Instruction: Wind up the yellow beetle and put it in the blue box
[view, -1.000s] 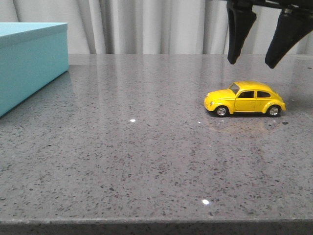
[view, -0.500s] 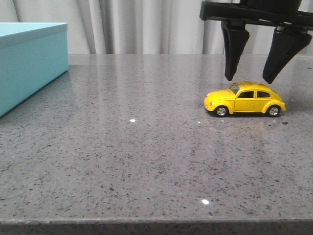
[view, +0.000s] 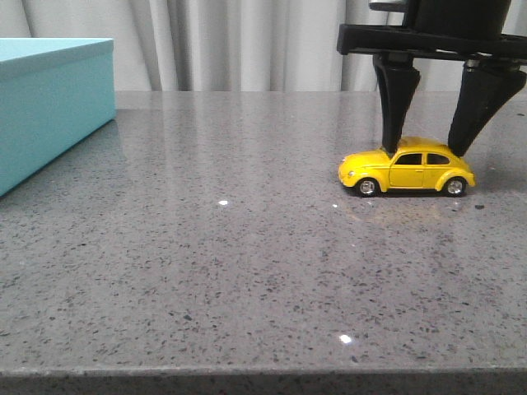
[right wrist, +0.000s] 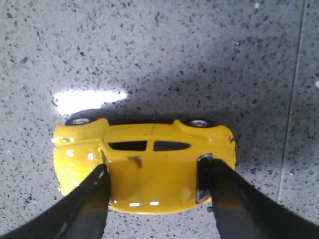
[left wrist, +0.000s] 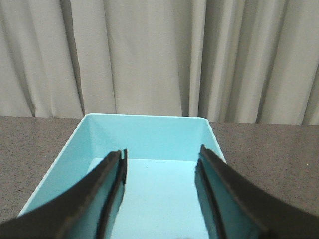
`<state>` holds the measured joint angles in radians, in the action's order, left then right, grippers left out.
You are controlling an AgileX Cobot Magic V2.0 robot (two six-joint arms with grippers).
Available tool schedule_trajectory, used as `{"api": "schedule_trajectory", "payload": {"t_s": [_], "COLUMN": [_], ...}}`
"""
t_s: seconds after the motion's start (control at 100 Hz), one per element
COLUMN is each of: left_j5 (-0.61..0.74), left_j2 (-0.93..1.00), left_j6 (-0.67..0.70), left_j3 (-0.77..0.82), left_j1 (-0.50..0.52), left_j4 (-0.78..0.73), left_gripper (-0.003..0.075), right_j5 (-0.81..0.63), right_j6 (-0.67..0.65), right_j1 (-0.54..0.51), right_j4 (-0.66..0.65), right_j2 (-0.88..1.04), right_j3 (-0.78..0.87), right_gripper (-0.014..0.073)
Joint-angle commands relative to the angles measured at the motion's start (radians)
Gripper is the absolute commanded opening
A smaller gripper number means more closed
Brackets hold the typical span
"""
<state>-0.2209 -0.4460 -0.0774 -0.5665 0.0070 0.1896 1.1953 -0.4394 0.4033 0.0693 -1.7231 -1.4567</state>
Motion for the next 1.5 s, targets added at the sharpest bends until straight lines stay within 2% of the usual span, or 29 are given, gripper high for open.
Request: {"api": "schedule_trajectory", "payload": {"t_s": [0.0, 0.37, 0.58, 0.88, 1.02, 1.49], "left_j5": [0.078, 0.078, 0.078, 0.078, 0.078, 0.078], "left_j2": [-0.012, -0.012, -0.012, -0.012, -0.012, -0.012], "left_j6": [0.005, 0.005, 0.005, 0.005, 0.005, 0.005], "left_j3": [-0.034, -0.034, -0.034, -0.034, -0.034, -0.034], "left_j1": [-0.007, -0.007, -0.007, -0.007, -0.007, -0.007], "left_j4": [0.004, 0.004, 0.004, 0.004, 0.004, 0.004], "left_gripper": [0.0314, 0.0314, 0.0314, 0.0314, 0.0314, 0.0314], "right_j5": [-0.012, 0.029, 0.1, 0.098, 0.068, -0.035], "right_j6": [0.0, -0.004, -0.004, -0.003, 0.018, 0.103], "right_j1": [0.001, -0.012, -0.06, -0.173, -0.218, -0.2], "right_j4": [-0.012, -0.133, -0.202, -0.269, -0.272, -0.19], "right_j2": [0.033, 0.036, 0.036, 0.124, 0.184, 0.441], "right_j3": [-0.026, -0.026, -0.018, 0.079, 0.107, 0.086], "right_gripper": [0.0445, 0.0443, 0.0443, 0.0443, 0.0443, 0.0443]}}
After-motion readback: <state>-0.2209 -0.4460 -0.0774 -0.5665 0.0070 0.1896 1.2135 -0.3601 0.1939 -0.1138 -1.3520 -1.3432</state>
